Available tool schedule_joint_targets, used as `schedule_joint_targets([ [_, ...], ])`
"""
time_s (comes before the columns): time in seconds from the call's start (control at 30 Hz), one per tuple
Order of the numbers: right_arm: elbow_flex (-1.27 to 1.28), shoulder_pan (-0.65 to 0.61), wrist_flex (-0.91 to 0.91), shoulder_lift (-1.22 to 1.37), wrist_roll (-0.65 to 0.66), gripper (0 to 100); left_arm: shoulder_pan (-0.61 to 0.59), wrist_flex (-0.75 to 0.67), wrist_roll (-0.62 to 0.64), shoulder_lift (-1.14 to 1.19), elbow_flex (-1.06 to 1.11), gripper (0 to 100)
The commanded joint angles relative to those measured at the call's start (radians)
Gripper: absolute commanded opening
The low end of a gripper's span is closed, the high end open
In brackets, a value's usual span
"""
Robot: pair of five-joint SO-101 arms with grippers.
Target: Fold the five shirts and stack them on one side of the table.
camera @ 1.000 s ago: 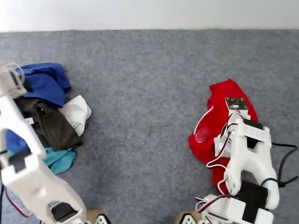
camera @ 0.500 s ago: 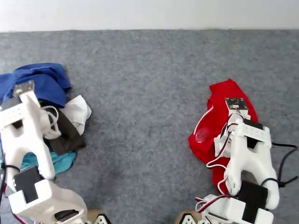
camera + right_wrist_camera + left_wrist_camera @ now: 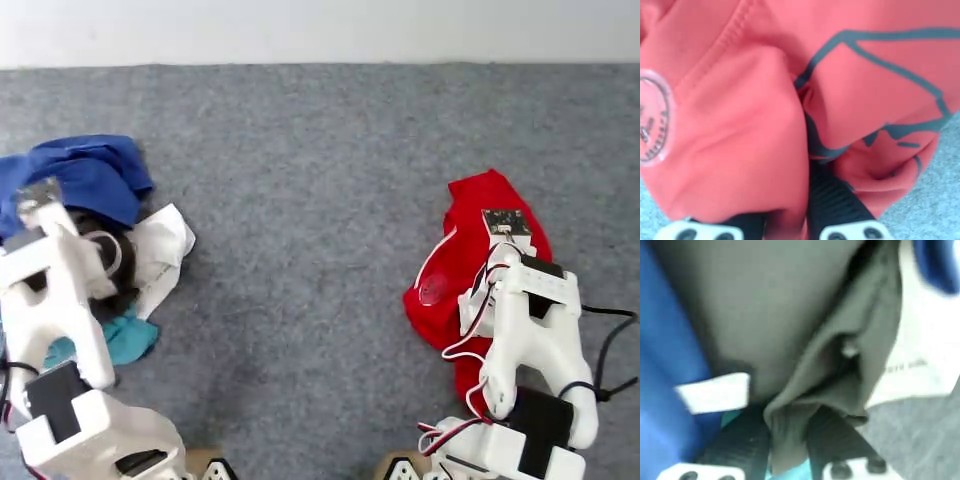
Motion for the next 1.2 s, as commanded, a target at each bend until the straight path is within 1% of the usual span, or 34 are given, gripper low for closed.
schedule_joint_targets([
  [0.0, 0.018, -0.027, -0.025, 0.010, -0.012, 0.8, -0.055, 0.040, 0.066, -0.011, -0.262, 1],
  [0.1, 0.018, -0.027, -0.021, 0.001, -0.011, 0.8, -0.064, 0.069, 0.071, -0.005, -0.430, 1],
  [0.17, 0.006, -0.030, 0.004, -0.004, 0.018, 0.8, -0.058, 0.077, 0.068, -0.005, -0.506, 1],
  [0.23, -0.043, -0.059, 0.077, -0.028, 0.046, 0.8, -0.040, 0.091, 0.029, -0.005, -0.539, 2],
  [0.3, -0.110, -0.099, 0.160, -0.074, 0.051, 0.8, -0.021, 0.135, -0.020, -0.005, -0.539, 3],
  [0.4, -0.227, -0.193, 0.260, -0.166, 0.054, 0.8, -0.032, 0.172, -0.021, -0.005, -0.539, 6],
  [0.53, -0.407, -0.363, 0.392, -0.254, 0.169, 0.8, -0.061, 0.259, 0.017, -0.015, -0.564, 16],
  [0.57, -0.462, -0.406, 0.420, -0.268, 0.178, 0.8, -0.061, 0.290, 0.015, -0.015, -0.582, 18],
  [0.67, -0.647, -0.545, 0.479, -0.274, 0.166, 0.8, -0.061, 0.373, 0.014, -0.015, -0.645, 19],
  [0.73, -0.733, -0.627, 0.478, -0.254, 0.155, 0.8, -0.057, 0.427, 0.014, -0.015, -0.694, 19],
  [0.83, -0.845, -0.719, 0.456, -0.188, 0.124, 0.8, -0.020, 0.483, 0.012, -0.015, -0.733, 19],
  [0.93, -1.033, -0.792, 0.458, -0.119, 0.052, 0.8, 0.025, 0.511, 0.015, -0.015, -0.730, 19],
  [1.03, -1.235, -0.814, 0.467, -0.045, -0.057, 0.8, 0.068, 0.535, 0.018, -0.015, -0.730, 19],
  [1.1, -1.274, -0.768, 0.467, 0.012, -0.115, 0.8, 0.100, 0.554, 0.021, -0.015, -0.730, 19],
  [1.17, -1.260, -0.691, 0.473, 0.088, -0.135, 0.8, 0.127, 0.555, 0.049, -0.020, -0.707, 18],
])
